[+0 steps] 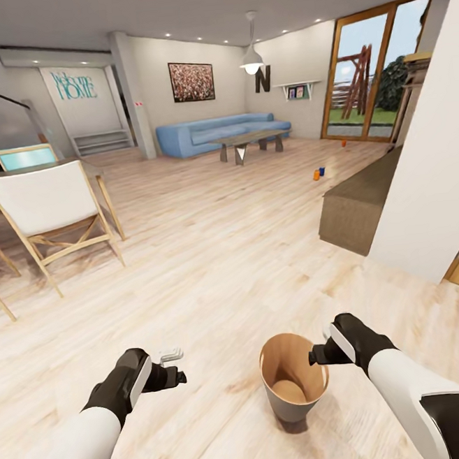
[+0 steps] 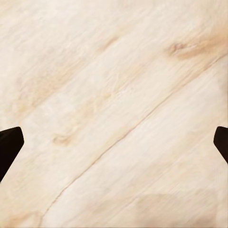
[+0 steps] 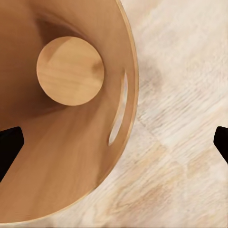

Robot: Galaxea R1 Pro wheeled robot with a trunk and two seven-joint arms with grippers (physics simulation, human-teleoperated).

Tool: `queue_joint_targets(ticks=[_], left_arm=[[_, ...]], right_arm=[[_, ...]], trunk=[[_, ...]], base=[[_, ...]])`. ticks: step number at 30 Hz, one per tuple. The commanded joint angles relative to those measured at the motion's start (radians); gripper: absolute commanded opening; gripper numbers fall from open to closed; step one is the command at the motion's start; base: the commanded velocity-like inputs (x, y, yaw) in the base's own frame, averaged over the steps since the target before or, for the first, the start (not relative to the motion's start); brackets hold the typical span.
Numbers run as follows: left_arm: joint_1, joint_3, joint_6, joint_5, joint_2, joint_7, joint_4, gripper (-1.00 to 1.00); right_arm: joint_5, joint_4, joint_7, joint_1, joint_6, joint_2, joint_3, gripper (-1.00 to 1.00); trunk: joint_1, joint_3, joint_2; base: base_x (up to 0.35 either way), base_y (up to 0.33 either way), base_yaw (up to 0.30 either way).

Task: Put the three can of soda from the living room inside the tash can in the kitchen.

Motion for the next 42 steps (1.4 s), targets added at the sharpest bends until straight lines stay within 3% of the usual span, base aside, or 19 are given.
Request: queue_joint_targets(ticks=[1,10,42], left_arm=[[0.0,0.0,0.0,0.0,0.0,0.0,0.0,1.0],[0.0,0.0,0.0,-0.001,0.0,0.0,0.0,1.0],[0.0,0.002,-0.002,-0.006,-0.005,0.006,-0.01,1.0]], right_arm=[[0.0,0.002,0.0,0.0,0.0,0.0,0.0,1.0],[0.0,0.011,0.0,0.0,-0.001,0.0,0.001,1.0],[0.0,0.038,0.0,0.001,-0.039,0.0,0.001,1.0]], trunk=[[0.0,-0.004,0.0],[0.004,-0.039,-0.002],[0.004,-0.039,-0.002]], base=[[0.0,0.0,0.0],[0.0,0.0,0.0],[0.068,0.017,0.0]])
